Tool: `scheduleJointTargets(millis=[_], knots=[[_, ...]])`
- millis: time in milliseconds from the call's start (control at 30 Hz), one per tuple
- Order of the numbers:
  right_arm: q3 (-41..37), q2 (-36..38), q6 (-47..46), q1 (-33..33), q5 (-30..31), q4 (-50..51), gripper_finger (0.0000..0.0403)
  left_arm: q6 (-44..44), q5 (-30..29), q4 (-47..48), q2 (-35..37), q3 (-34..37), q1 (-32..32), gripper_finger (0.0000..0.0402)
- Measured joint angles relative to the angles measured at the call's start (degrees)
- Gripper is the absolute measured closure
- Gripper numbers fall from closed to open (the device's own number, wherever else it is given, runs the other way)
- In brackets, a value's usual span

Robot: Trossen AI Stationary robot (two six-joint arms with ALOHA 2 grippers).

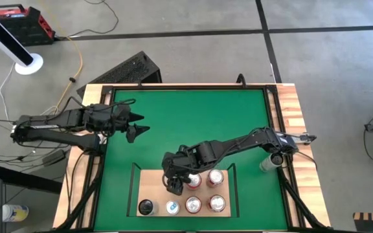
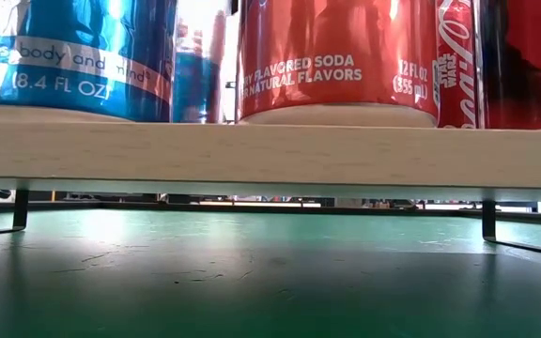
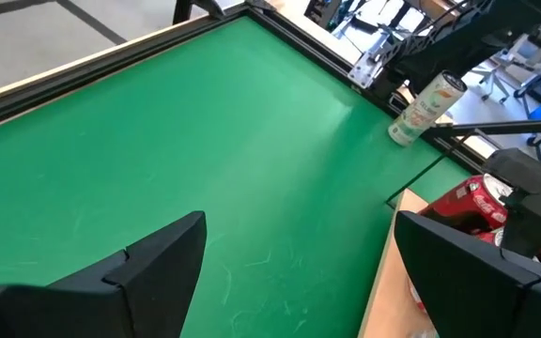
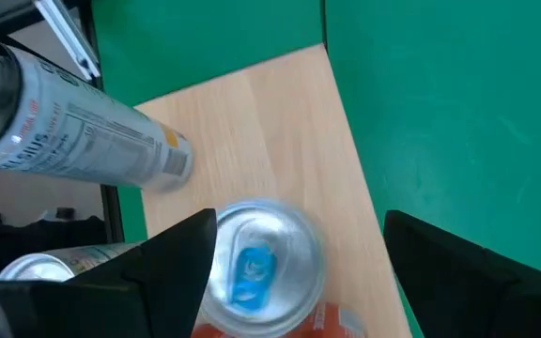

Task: Place canned beverage on shelf
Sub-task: Put the blue soda can on the shelf aligned with the other blue soda can

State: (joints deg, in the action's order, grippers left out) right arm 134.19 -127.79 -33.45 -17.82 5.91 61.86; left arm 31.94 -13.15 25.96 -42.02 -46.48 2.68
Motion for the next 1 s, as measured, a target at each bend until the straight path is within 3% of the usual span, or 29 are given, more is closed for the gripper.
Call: scheduleJointTargets(millis=[633,1000], knots=[[0.04,4.25,6.56,-1.52,-0.81,3.03,0.0077,-0.26,-1.16,0.35,0.00,0.00,0.04,0.0072],[-0.02,3.74,11.69,-2.68,-1.53,-0.52,0.0077,-3.41,-1.14,0.21,0.02,0.00,0.04,0.0072]])
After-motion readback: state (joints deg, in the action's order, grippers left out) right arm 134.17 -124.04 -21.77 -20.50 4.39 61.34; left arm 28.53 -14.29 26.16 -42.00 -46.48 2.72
